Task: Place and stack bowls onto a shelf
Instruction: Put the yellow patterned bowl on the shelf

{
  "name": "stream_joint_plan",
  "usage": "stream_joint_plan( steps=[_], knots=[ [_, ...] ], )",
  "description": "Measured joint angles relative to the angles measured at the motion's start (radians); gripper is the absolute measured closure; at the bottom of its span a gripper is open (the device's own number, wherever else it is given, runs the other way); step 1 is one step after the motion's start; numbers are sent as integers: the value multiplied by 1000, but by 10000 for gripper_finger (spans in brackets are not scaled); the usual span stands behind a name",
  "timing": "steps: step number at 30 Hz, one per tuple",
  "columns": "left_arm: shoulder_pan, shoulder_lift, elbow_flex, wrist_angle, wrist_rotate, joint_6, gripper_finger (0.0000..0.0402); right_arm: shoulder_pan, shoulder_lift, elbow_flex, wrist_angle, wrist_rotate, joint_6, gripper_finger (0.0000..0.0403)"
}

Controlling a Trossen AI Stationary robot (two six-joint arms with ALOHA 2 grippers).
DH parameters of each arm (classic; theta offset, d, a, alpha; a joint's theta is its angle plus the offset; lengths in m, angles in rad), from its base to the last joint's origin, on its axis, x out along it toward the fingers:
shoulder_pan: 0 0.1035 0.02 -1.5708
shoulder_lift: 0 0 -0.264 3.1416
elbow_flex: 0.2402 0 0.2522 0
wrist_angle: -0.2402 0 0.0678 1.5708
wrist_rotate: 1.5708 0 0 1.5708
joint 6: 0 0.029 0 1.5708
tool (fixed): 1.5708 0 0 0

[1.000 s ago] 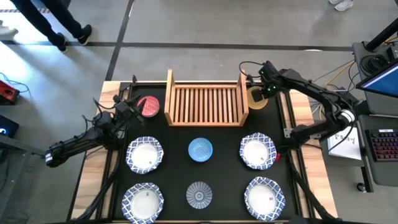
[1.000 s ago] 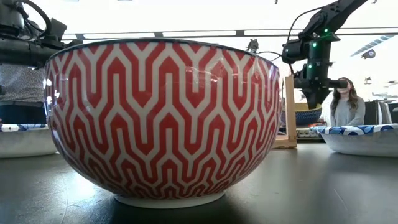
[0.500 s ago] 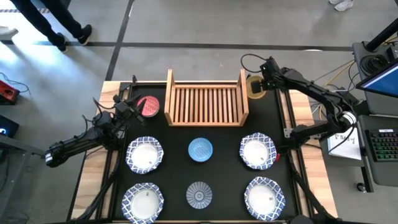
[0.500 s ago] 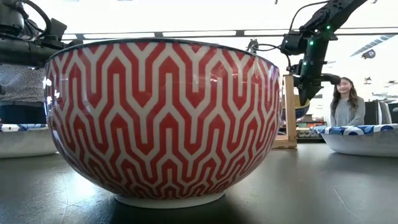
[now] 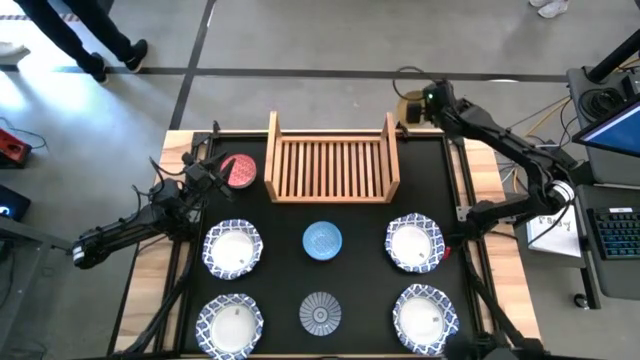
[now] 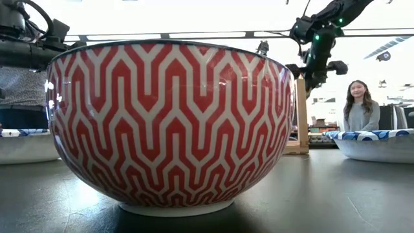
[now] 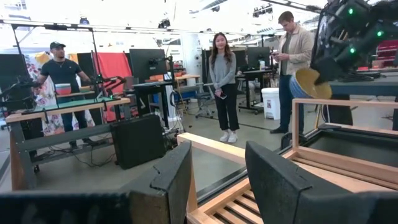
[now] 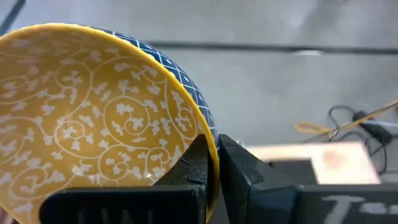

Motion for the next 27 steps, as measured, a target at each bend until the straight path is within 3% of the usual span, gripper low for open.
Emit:
stream_joint_plan(
  steps=[3, 6, 16, 27],
  knots=[
    [0, 0, 0, 0, 0, 0, 267, 17, -2, 54, 17, 41, -4, 390],
    [0, 0, 0, 0, 0, 0, 267, 53, -1, 109, 25, 4, -33, 390],
    [0, 0, 0, 0, 0, 0, 267, 210, 2, 169, 38, -362, -75, 390],
    [0, 0, 0, 0, 0, 0, 267, 392, 88, 150, -14, -400, -66, 390]
  ],
)
